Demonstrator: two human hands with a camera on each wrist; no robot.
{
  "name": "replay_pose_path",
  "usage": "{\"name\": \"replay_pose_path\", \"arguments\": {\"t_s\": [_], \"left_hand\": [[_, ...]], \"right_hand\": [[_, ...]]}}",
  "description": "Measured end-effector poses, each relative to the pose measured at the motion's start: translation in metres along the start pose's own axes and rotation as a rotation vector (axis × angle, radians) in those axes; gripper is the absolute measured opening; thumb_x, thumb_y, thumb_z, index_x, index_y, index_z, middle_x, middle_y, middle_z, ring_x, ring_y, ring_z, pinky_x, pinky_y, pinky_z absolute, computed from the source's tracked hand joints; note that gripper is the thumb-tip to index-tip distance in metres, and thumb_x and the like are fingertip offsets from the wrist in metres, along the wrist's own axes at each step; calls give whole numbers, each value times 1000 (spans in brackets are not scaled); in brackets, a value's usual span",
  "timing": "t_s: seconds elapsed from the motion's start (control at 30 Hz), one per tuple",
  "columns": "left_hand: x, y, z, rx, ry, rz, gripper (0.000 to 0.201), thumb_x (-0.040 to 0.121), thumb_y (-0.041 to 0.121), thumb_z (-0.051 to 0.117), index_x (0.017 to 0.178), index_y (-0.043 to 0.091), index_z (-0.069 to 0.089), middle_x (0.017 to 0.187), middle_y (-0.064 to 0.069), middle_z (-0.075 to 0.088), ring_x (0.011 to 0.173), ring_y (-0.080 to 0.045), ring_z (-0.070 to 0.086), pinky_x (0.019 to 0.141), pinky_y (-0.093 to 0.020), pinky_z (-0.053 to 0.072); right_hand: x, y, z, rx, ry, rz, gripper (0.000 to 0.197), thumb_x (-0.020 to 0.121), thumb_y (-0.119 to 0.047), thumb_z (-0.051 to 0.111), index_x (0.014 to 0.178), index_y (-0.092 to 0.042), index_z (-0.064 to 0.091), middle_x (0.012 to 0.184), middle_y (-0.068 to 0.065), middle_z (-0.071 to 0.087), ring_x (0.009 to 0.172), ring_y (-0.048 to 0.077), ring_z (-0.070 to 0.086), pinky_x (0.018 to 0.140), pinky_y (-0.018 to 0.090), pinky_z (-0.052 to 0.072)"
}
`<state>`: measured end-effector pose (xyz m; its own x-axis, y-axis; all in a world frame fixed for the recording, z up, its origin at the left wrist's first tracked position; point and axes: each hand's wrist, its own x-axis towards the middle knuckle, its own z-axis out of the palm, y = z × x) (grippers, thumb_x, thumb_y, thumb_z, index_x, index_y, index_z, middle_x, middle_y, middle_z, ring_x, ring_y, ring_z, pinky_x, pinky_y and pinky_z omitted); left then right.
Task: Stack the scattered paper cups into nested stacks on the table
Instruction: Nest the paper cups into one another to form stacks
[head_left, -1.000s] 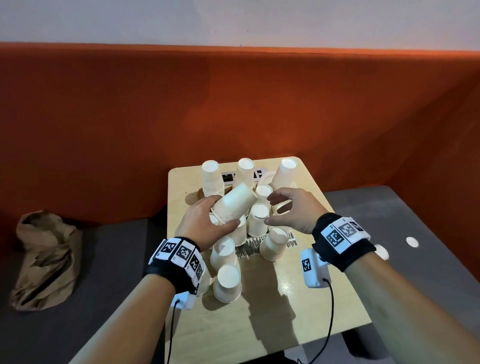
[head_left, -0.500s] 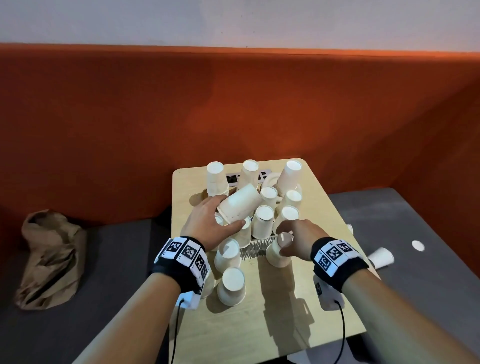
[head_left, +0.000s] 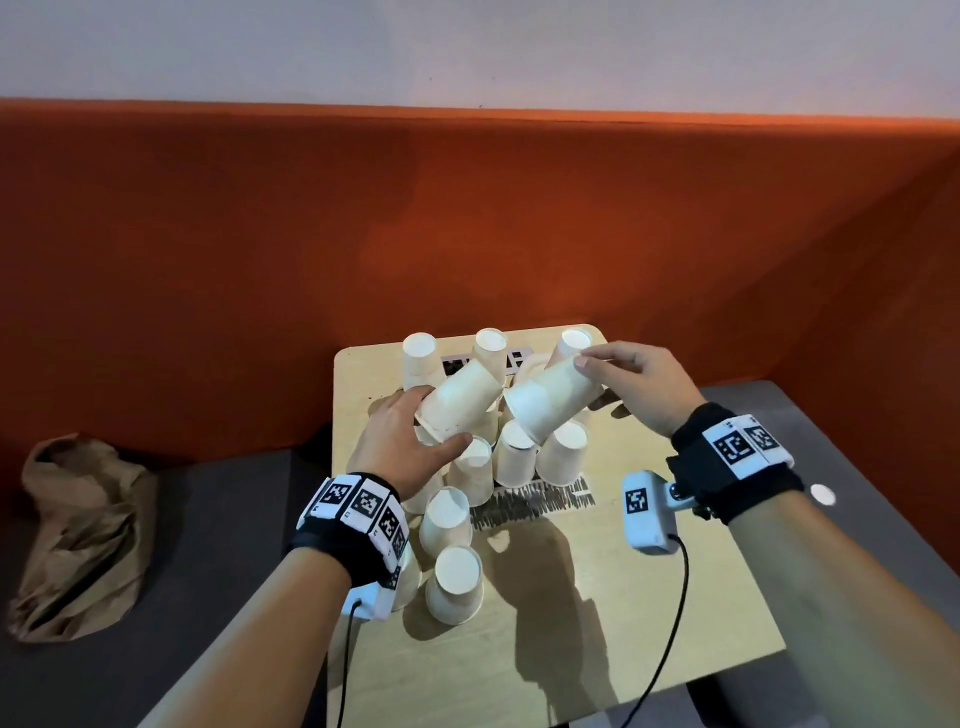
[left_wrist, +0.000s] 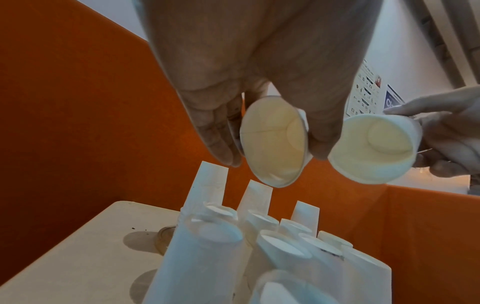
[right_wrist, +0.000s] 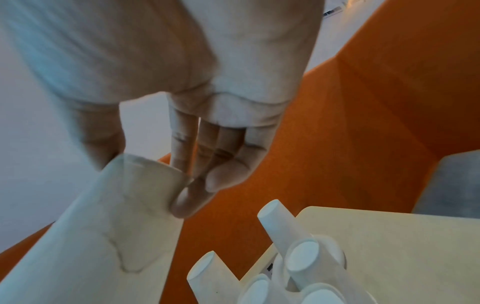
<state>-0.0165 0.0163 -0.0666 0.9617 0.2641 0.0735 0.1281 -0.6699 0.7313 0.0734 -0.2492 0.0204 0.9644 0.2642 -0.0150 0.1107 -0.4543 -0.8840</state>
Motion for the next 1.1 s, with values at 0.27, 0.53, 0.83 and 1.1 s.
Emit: {"name": "replay_pose_path", "arguments": {"t_s": [0.27,0.53,0.83,1.1], "left_hand": [[6,5,-5,-47,24,11,68,68,43,84,127,27,55,118,6,58,107,-15,54,95,-42,49],[8,18,-5,-154,24,19,83,60,38,92,133,29,52,123,10,60,110,-8,52,97,-27,41],[5,34,-10,-399,-25,5,111,37,47,96,136,36,47,108,17,59,85,-9,62,89,-42,56],[12,53,0,-368,13,-7,88,38,54,90,117,39,55,111,17,60,91,-11,65,80,-34,59]], "right_hand": [[9,0,11,127,91,-19,21,92,-25,69,109,-13,70,86,1,72,61,16,69,49,20,49],[14,-4,26,161,-13,-22,21,96,-19,64,116,-11,67,89,1,68,63,16,68,50,17,48],[18,5,41,186,-98,17,18,96,-27,63,105,-12,64,87,1,68,62,18,70,53,21,48],[29,10,43,284,-115,-52,16,94,-32,66,87,-20,57,90,1,63,79,20,60,57,29,52]]}}
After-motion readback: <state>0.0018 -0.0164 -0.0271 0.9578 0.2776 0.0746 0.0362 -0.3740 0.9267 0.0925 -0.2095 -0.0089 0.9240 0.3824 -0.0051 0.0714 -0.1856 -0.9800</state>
